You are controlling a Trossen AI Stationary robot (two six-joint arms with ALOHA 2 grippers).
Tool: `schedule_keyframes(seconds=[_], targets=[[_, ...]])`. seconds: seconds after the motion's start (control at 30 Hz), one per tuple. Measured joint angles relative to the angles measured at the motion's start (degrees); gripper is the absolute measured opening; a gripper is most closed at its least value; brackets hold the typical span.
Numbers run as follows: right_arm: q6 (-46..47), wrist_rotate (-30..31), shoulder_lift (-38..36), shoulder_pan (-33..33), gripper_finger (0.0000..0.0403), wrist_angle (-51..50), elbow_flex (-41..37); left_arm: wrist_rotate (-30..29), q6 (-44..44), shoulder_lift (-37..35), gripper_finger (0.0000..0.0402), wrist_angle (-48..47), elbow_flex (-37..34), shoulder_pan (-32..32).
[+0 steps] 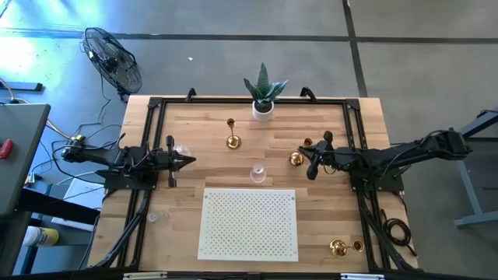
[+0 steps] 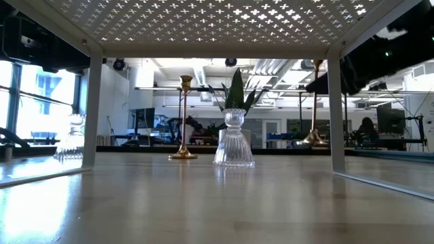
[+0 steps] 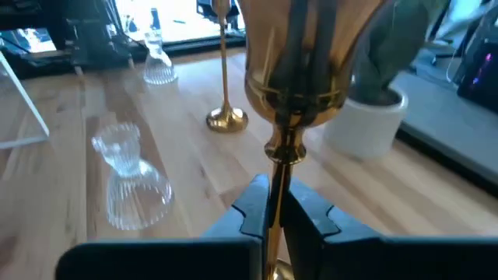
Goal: Pick & Place candle stick holders
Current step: Put the middle candle holder on the shelf
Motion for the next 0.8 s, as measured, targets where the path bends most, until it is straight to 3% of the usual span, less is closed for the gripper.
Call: schedule_keyframes(seconds=[0.47,0.8], targets=[[-10.46,-1.34,0.0,0.64,0.0008,-13.7,18.8,0.0,0.0,-0.02,0.0001,0.0,-0.01,-0.02],[-13.33,-3.72,0.9,9.7,0.001,-14.78,29.03,0.0,-0.01,0.0,0.0001,0.0,-0.02,-0.01]])
